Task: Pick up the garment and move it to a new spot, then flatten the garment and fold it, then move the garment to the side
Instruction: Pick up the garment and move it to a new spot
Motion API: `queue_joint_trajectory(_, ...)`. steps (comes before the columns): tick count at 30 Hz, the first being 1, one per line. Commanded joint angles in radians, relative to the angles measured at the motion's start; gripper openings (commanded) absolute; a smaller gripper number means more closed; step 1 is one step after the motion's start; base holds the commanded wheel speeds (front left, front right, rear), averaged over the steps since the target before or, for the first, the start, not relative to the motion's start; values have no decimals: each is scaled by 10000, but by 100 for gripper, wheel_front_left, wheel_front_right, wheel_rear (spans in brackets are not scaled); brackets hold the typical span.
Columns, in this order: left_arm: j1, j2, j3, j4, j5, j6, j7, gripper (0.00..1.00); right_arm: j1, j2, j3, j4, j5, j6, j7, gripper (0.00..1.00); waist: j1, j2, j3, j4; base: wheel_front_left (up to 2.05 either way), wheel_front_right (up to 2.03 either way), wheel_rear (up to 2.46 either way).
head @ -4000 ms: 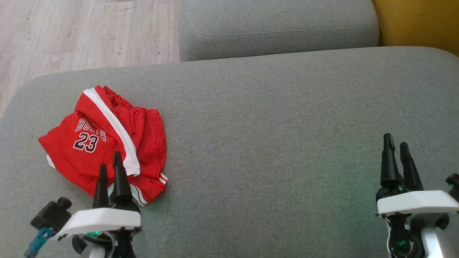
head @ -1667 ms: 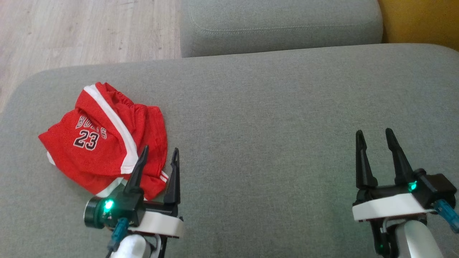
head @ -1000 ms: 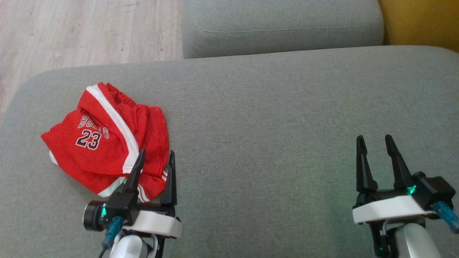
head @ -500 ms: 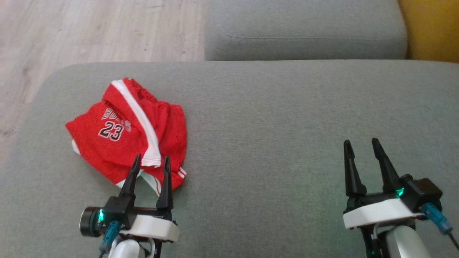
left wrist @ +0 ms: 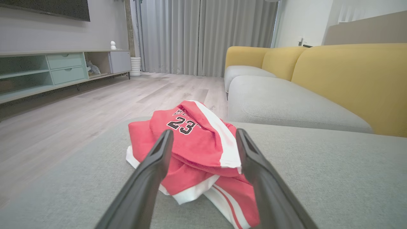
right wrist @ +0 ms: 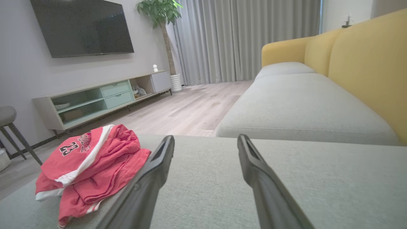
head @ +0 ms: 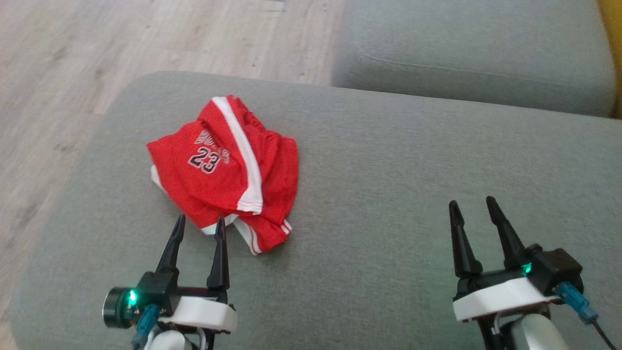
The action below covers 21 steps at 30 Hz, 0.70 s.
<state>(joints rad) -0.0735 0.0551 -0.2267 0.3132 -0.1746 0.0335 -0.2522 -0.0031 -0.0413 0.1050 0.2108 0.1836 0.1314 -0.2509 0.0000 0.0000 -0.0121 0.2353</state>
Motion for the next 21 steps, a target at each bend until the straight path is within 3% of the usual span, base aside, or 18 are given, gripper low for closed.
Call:
queue_joint_trajectory(1, -233, -9, 357, -280, 111, -40, -95, 100, -164, -89, 300, -289, 42, -7, -109, 100, 0, 0, -43, 261, 0, 0, 0)
queue_joint_trajectory(13, -124, -20, 438, -207, 244, -122, -95, 100, -37, -89, 553, -271, 108, -7, -109, 100, 0, 0, -118, 867, 0, 0, 0)
queue_joint_trajectory(21, -769, 199, 109, 130, 752, -338, -92, 100, -315, -89, 682, -235, 94, -7, -109, 100, 0, 0, 343, 415, 0, 0, 0)
